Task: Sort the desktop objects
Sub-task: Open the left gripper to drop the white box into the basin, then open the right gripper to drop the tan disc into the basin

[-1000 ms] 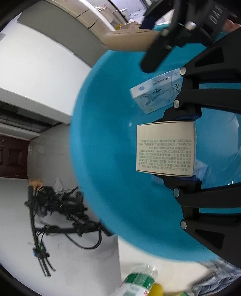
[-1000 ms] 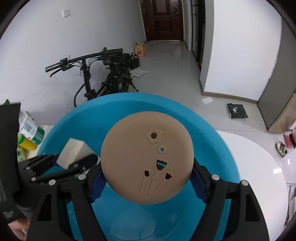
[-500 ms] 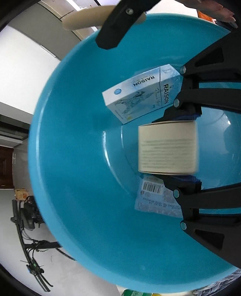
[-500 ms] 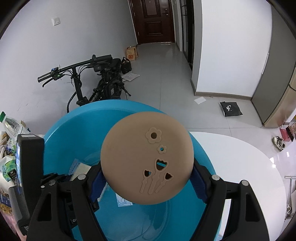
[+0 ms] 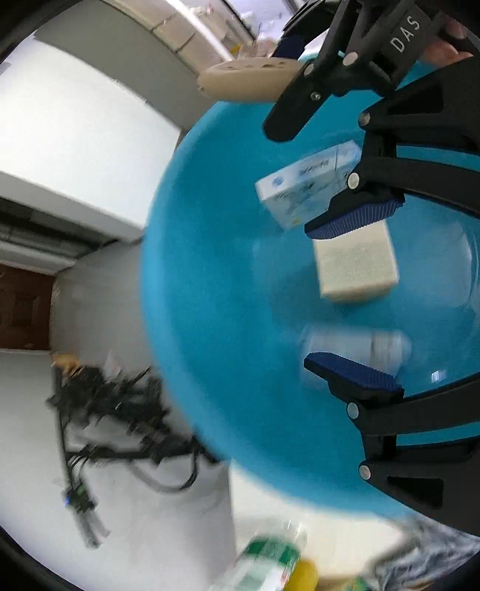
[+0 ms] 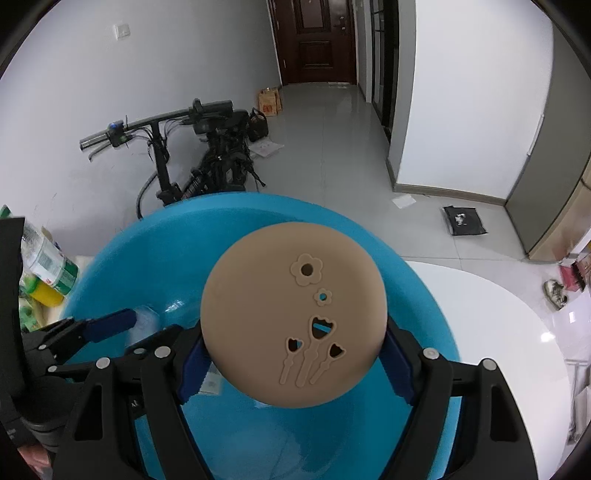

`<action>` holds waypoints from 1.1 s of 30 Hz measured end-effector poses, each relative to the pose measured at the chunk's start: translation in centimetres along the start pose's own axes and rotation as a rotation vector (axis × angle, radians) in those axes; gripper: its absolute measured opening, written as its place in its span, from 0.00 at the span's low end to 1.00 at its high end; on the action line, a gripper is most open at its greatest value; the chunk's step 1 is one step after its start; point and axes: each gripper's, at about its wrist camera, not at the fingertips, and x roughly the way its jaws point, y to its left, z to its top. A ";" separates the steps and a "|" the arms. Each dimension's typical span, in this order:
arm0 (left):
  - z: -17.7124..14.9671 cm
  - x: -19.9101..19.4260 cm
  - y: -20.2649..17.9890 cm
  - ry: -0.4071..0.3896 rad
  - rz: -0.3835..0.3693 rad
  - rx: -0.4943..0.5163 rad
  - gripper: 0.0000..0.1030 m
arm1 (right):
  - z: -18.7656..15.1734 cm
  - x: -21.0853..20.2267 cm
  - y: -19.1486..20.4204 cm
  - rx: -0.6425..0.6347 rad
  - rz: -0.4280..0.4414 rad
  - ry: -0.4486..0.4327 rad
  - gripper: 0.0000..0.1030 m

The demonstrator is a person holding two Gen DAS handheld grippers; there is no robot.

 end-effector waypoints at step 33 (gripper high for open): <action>0.5 -3.4 4.0 -0.109 -0.080 -0.157 0.81 | -1.6 1.6 3.9 -0.099 0.022 0.059 0.77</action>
